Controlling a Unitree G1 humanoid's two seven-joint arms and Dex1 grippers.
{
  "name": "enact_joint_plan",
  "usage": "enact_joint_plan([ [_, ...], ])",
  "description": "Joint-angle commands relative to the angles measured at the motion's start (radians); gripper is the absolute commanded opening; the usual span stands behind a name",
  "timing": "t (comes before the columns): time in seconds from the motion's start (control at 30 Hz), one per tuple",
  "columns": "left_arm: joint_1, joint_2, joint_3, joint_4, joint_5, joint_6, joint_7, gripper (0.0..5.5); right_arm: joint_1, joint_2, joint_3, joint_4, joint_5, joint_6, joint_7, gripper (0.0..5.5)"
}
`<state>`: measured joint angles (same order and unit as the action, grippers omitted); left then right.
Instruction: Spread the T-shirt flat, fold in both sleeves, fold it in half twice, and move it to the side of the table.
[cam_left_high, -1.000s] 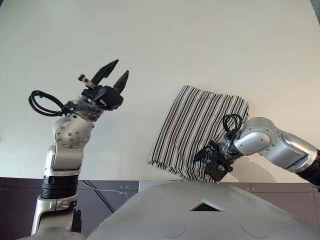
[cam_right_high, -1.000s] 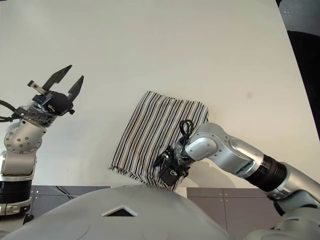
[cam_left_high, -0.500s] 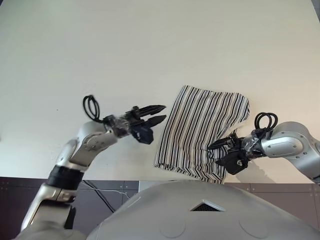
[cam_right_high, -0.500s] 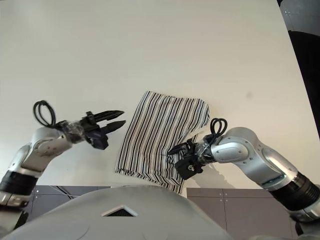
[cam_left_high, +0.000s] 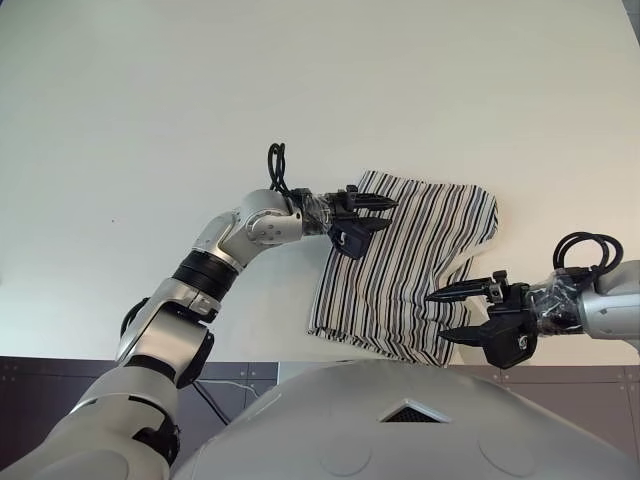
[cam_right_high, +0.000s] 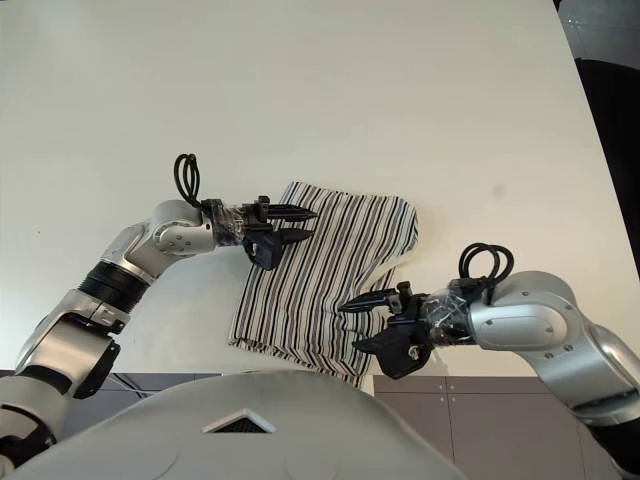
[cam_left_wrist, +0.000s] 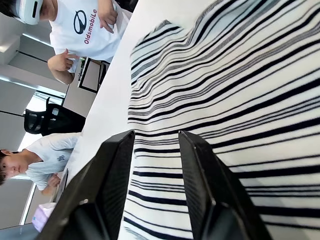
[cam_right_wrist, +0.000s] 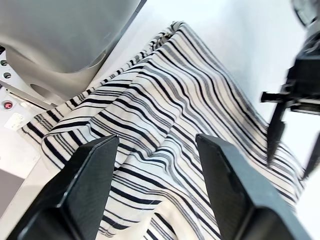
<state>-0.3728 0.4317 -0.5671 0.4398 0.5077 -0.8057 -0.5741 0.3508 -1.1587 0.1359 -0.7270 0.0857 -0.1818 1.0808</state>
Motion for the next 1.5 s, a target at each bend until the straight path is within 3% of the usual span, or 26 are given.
enact_joint_plan([
  [0.03,-0.009,0.003,-0.049,0.123,0.09,-0.003,0.044,1.62,0.026,0.014,-0.072,-0.036,0.029,-0.018,-0.015,2.84],
  [0.2,0.042,0.057,-0.067,0.256,0.152,-0.003,0.151,1.62,0.07,0.041,-0.13,-0.1,0.061,-0.029,-0.029,2.84],
  [0.37,0.137,0.19,-0.051,0.271,0.168,0.007,0.241,1.62,0.113,0.069,-0.183,-0.076,0.055,-0.034,-0.039,2.84],
  [0.6,0.362,0.323,0.06,0.039,0.048,0.1,0.245,1.62,0.161,0.101,-0.216,-0.003,-0.023,-0.063,-0.06,2.84],
  [0.77,0.434,0.36,0.14,-0.121,-0.061,0.131,0.238,1.62,-0.073,0.158,-0.189,0.269,-0.256,-0.056,-0.217,2.84],
  [1.0,0.488,0.361,0.186,-0.198,-0.081,0.149,0.226,1.62,-0.466,0.328,0.008,0.557,-0.292,-0.066,-0.235,2.84],
  [1.13,0.539,0.369,0.216,-0.296,-0.134,0.143,0.201,1.62,-0.623,0.427,0.191,0.779,-0.422,-0.107,-0.206,2.84],
  [1.27,0.583,0.372,0.242,-0.374,-0.159,0.151,0.179,1.62,-0.744,0.534,0.328,1.035,-0.554,-0.168,-0.256,2.84],
  [1.5,0.611,0.35,0.274,-0.435,-0.154,0.174,0.165,1.62,-0.972,0.715,0.469,1.397,-0.715,-0.23,-0.422,2.84],
])
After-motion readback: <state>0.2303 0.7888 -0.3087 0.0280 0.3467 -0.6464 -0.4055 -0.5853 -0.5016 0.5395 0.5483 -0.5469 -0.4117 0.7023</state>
